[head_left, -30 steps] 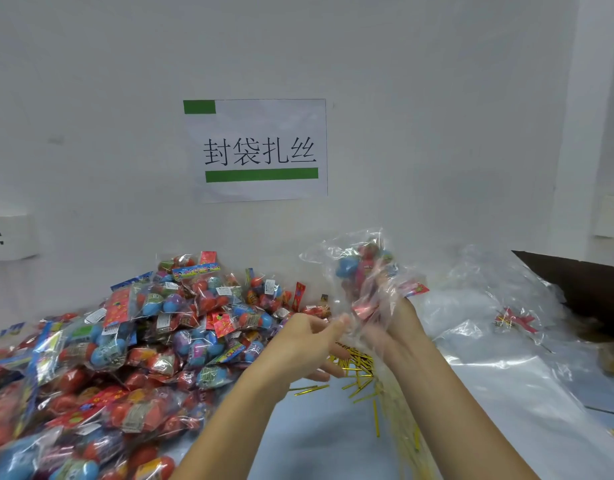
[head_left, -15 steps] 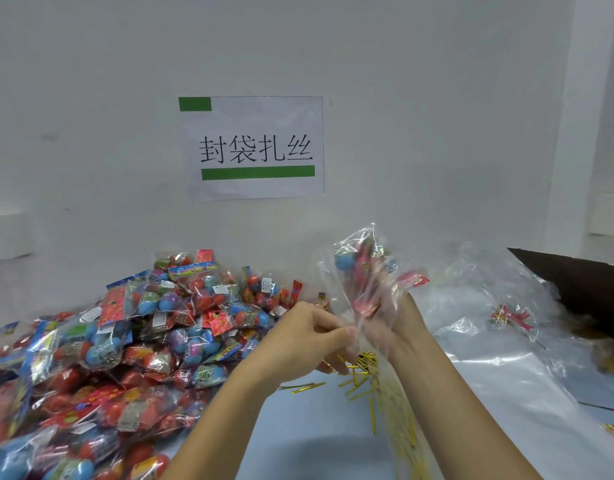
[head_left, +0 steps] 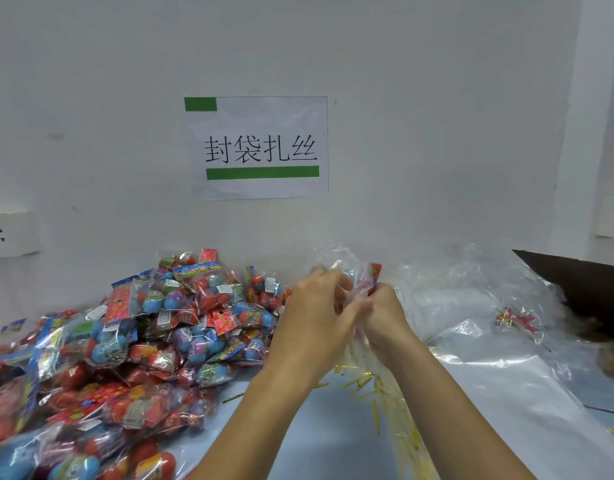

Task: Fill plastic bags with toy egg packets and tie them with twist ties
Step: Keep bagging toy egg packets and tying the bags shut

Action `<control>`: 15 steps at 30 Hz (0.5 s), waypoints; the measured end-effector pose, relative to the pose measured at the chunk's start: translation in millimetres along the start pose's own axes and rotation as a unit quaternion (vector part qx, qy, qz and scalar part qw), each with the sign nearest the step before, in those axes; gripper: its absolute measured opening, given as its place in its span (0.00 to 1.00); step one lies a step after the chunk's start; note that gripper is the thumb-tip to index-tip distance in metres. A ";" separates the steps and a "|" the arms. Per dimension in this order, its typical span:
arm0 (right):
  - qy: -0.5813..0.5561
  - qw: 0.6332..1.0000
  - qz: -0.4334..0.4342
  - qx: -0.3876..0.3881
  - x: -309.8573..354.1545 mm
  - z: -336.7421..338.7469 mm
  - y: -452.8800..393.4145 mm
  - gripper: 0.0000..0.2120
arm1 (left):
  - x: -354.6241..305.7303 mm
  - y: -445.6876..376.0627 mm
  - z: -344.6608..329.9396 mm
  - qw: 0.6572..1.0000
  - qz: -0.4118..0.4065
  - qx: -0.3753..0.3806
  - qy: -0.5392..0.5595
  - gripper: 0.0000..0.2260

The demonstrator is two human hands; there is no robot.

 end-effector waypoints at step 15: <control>0.225 0.973 -0.051 -0.017 4.2 7.7 -2.5 0.18 | -17.6 0.9 8.1 0.995 -0.078 0.003 0.065 0.05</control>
Point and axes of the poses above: each hand's wrist, its own y-axis away from the middle knuckle, its own z-axis out of the back of the hand, x = y × z, the point moved 1 cm from there along -y, towards the middle knuckle, and after that the axes turned 5 degrees about -y, right-handed, at the moved point
